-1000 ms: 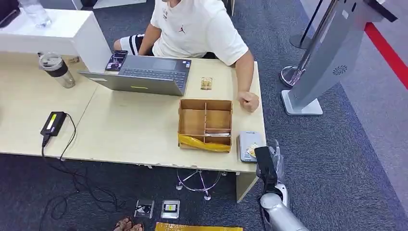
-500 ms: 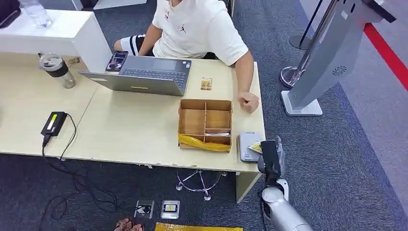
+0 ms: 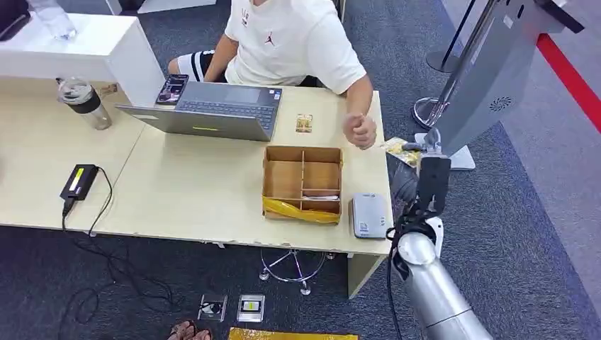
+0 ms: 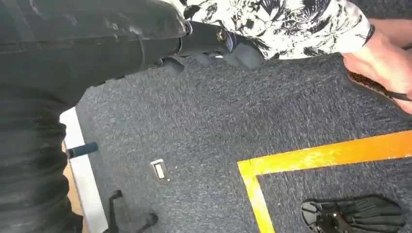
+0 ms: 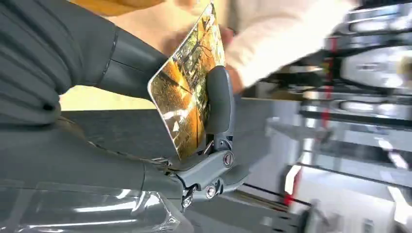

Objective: Pass the card to the sensor for recognition and then transmit it.

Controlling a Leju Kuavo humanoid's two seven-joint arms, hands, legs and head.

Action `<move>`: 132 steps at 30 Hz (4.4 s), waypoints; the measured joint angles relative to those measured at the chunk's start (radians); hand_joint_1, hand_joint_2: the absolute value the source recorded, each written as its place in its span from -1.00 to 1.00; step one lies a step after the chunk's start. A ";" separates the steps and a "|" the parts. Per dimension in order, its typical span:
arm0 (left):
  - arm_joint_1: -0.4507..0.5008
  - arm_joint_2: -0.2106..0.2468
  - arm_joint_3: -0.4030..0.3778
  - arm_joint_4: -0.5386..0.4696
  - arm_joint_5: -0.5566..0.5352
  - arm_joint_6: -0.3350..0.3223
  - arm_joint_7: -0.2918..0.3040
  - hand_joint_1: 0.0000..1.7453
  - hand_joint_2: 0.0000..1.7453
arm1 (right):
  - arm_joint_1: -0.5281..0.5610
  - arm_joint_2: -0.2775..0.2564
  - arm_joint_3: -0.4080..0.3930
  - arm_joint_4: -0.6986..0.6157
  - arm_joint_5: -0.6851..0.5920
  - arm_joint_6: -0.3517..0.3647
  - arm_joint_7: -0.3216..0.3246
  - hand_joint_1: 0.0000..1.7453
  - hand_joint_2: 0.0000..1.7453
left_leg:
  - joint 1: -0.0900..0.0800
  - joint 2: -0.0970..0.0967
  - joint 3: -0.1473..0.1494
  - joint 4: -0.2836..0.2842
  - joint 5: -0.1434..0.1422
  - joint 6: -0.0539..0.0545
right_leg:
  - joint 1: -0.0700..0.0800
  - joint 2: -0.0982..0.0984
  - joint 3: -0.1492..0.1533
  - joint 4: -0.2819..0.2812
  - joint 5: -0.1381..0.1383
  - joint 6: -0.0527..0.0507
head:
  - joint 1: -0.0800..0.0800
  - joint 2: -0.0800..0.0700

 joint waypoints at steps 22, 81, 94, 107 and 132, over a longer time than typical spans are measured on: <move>-0.008 0.015 -0.031 0.000 -0.060 -0.014 -0.126 -1.00 1.00 | -0.304 0.149 0.167 0.097 0.661 0.331 0.156 1.00 1.00 | 0.001 -0.001 -0.004 0.000 0.002 -0.001 | 0.001 0.000 -0.003 0.000 0.000 0.000 | 0.001 0.000; -0.011 0.003 -0.179 0.002 -0.048 0.120 -0.101 -1.00 1.00 | 0.102 -0.142 -0.022 -0.197 0.227 0.345 0.307 -1.00 1.00 | 0.001 0.000 -0.004 0.000 0.001 -0.001 | 0.001 0.000 -0.003 0.000 0.001 0.000 | 0.000 0.000; -0.013 -0.013 -0.179 0.002 -0.089 0.219 -0.148 -1.00 1.00 | 0.104 -0.091 0.219 -0.449 0.647 0.563 0.276 -1.00 1.00 | 0.001 0.000 -0.004 0.000 0.001 -0.001 | 0.001 0.000 -0.003 0.000 0.000 0.000 | 0.000 0.000; -0.017 -0.043 -0.180 0.001 -0.082 0.226 -0.114 -1.00 1.00 | 0.096 -0.070 0.333 -0.392 0.721 0.603 0.354 -1.00 1.00 | 0.001 0.000 -0.004 0.000 0.001 -0.001 | 0.001 0.000 -0.003 -0.001 0.000 0.000 | 0.000 0.000; -0.018 -0.064 -0.180 0.000 -0.067 0.243 -0.084 -1.00 1.00 | 0.081 -0.069 0.343 -0.177 0.770 0.489 0.457 -1.00 1.00 | 0.001 0.000 -0.004 0.000 0.001 -0.001 | 0.001 0.000 -0.004 -0.001 0.000 0.000 | 0.000 0.000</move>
